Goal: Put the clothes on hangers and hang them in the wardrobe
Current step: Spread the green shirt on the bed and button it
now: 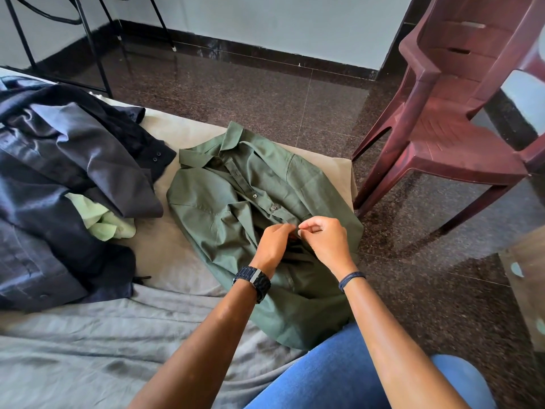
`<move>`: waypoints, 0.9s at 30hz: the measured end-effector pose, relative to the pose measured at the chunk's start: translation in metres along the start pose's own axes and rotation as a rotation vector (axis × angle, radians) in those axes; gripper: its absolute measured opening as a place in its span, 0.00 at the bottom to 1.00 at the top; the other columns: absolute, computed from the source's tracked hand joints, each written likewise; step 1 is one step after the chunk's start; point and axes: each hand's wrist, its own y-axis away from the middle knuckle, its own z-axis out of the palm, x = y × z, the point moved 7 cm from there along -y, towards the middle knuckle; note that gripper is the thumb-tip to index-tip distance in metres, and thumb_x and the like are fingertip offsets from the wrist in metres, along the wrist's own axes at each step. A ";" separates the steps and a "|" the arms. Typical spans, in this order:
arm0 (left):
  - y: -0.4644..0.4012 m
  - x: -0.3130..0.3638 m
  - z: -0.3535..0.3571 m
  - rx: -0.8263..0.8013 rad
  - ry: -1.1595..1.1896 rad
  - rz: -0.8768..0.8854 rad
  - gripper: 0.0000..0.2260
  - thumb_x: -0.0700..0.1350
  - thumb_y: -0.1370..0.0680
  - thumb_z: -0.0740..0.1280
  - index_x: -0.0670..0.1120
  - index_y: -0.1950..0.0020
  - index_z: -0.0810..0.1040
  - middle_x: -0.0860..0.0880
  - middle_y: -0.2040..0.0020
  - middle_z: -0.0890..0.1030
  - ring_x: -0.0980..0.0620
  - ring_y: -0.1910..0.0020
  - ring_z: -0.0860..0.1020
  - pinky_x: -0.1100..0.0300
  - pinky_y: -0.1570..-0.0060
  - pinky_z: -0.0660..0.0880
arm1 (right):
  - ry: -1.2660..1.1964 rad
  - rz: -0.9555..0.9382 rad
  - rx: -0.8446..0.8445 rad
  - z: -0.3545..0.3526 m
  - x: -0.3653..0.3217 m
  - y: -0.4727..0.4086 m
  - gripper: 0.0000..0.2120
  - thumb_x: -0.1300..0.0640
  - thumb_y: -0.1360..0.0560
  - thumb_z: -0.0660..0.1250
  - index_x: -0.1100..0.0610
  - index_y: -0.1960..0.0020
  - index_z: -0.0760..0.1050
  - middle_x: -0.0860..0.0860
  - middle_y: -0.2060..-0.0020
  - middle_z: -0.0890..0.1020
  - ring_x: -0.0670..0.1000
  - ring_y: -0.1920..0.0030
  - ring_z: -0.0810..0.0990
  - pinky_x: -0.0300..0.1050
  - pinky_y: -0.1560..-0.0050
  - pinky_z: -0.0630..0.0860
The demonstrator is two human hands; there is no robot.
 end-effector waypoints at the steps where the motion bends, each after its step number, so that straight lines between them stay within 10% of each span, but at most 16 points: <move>1: 0.000 -0.001 0.000 -0.011 0.021 -0.006 0.10 0.45 0.21 0.63 0.43 0.62 0.76 0.49 0.67 0.72 0.56 0.68 0.69 0.64 0.67 0.65 | 0.002 -0.016 -0.004 0.000 -0.002 0.000 0.02 0.62 0.30 0.73 0.57 0.58 0.83 0.48 0.66 0.82 0.38 0.64 0.78 0.25 0.61 0.71; 13: -0.018 0.012 0.006 -0.066 0.285 0.022 0.15 0.38 0.19 0.59 0.48 0.65 0.68 0.51 0.67 0.68 0.58 0.67 0.68 0.66 0.65 0.65 | -0.544 0.223 -0.229 -0.001 -0.006 -0.025 0.07 0.66 0.25 0.66 0.55 0.53 0.79 0.51 0.60 0.81 0.46 0.62 0.78 0.38 0.60 0.73; 20: -0.043 0.023 -0.012 0.068 -0.013 0.188 0.10 0.38 0.21 0.64 0.46 0.62 0.72 0.49 0.66 0.72 0.58 0.67 0.69 0.65 0.62 0.67 | 0.266 0.018 -0.407 -0.018 0.024 -0.038 0.03 0.53 0.29 0.74 0.51 0.58 0.81 0.53 0.63 0.82 0.46 0.63 0.76 0.42 0.57 0.72; 24: -0.045 0.016 -0.008 0.030 -0.279 0.198 0.10 0.40 0.25 0.71 0.43 0.46 0.77 0.47 0.53 0.79 0.53 0.53 0.77 0.61 0.46 0.73 | 0.350 0.027 -0.567 -0.017 0.040 -0.021 0.08 0.50 0.30 0.74 0.53 0.54 0.81 0.51 0.58 0.82 0.45 0.61 0.76 0.41 0.56 0.72; 27: -0.019 0.035 -0.004 0.213 -0.601 0.519 0.11 0.37 0.28 0.72 0.41 0.47 0.78 0.47 0.50 0.78 0.51 0.49 0.75 0.63 0.44 0.69 | 0.465 -0.013 -0.492 -0.020 0.042 -0.025 0.04 0.55 0.26 0.71 0.54 0.52 0.80 0.52 0.58 0.83 0.48 0.58 0.77 0.42 0.56 0.71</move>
